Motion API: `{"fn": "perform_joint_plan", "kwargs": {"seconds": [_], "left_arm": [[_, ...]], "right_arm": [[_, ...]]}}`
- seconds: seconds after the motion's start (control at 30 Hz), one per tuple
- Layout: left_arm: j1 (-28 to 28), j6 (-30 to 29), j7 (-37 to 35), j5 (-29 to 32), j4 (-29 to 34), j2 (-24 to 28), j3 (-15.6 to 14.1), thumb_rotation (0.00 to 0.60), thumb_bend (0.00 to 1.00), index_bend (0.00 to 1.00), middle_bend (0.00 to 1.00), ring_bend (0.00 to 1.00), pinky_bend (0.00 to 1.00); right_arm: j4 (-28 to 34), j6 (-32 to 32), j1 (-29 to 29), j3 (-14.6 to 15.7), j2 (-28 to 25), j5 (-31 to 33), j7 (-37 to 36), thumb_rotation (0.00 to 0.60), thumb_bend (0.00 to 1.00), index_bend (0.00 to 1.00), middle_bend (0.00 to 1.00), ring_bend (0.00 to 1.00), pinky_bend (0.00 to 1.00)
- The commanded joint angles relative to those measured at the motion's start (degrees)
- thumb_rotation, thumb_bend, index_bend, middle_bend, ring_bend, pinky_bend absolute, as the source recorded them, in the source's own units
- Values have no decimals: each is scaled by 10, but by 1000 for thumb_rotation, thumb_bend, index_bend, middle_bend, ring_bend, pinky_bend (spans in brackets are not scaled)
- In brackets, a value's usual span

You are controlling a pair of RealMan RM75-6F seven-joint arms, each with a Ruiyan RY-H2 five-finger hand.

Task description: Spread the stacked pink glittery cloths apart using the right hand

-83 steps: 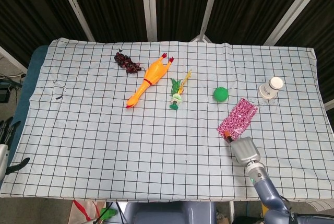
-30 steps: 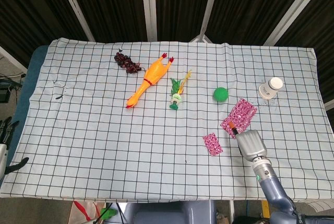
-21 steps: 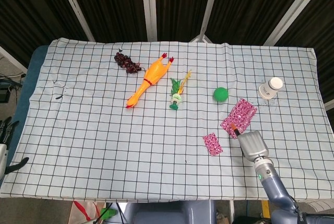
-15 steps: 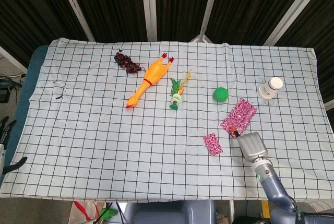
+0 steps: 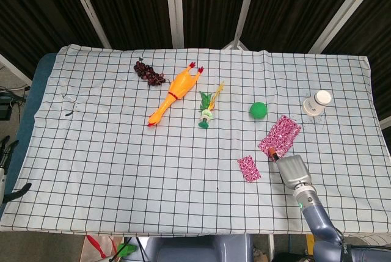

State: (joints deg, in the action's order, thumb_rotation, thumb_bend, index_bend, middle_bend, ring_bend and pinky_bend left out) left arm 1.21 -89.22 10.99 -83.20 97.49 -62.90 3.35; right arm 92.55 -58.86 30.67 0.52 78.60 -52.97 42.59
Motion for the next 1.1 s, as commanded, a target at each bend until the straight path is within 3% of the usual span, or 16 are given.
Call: {"fn": "perform_joint_plan", "kwargs": {"seconds": [0.03, 1.1], "left_arm": [[0, 1, 1, 1, 0, 0, 0, 600, 197, 104, 5, 29, 169], [1, 1, 6, 2, 0, -2, 0, 600, 197, 104, 5, 29, 169]], "right_arm": [[-1, -1, 1, 0, 1, 1, 0, 600, 739, 111, 816, 849, 692], [-7, 4, 29, -3, 28, 26, 30, 600, 740, 117, 816, 851, 692]]}}
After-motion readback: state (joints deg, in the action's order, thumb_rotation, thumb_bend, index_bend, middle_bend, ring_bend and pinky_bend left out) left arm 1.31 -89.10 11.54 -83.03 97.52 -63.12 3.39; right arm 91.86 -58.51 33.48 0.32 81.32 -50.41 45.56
